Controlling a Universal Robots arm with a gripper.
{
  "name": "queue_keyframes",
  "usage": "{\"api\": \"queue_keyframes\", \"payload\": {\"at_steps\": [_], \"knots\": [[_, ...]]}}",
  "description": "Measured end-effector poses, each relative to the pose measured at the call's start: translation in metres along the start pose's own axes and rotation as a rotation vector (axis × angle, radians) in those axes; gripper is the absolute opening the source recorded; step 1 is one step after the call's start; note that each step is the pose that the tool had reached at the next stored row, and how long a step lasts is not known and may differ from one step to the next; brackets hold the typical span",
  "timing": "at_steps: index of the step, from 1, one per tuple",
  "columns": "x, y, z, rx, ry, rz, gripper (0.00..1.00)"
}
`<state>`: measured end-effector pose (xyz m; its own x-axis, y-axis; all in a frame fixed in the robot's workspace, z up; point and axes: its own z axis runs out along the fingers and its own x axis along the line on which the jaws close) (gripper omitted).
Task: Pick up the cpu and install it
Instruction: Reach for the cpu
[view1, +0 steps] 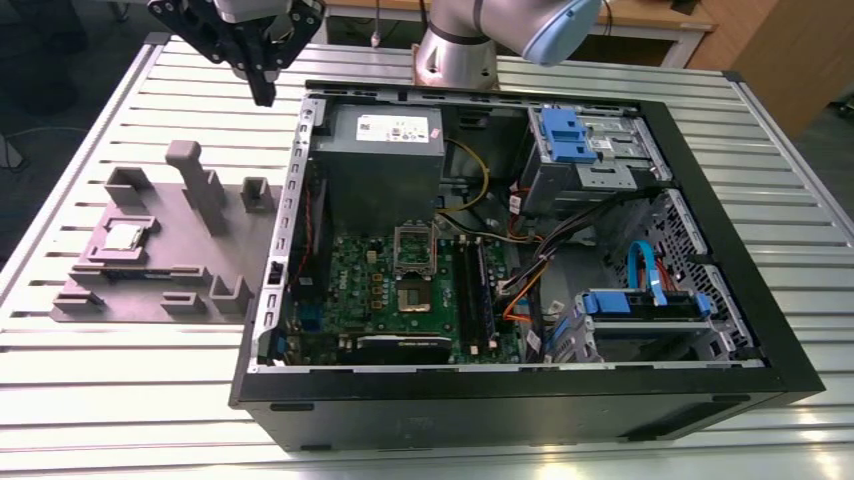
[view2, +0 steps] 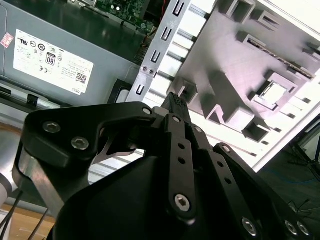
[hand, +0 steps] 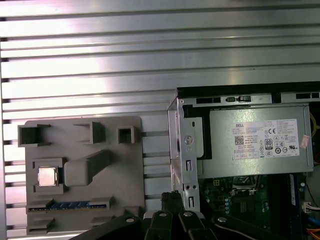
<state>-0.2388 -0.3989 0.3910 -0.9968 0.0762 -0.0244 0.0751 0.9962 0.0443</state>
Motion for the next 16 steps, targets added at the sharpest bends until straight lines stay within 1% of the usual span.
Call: {"api": "queue_keyframes", "payload": {"at_steps": [16], "knots": [[0.0046, -0.0004, 0.0000, 0.0000, 0.0000, 0.000, 0.10]]}}
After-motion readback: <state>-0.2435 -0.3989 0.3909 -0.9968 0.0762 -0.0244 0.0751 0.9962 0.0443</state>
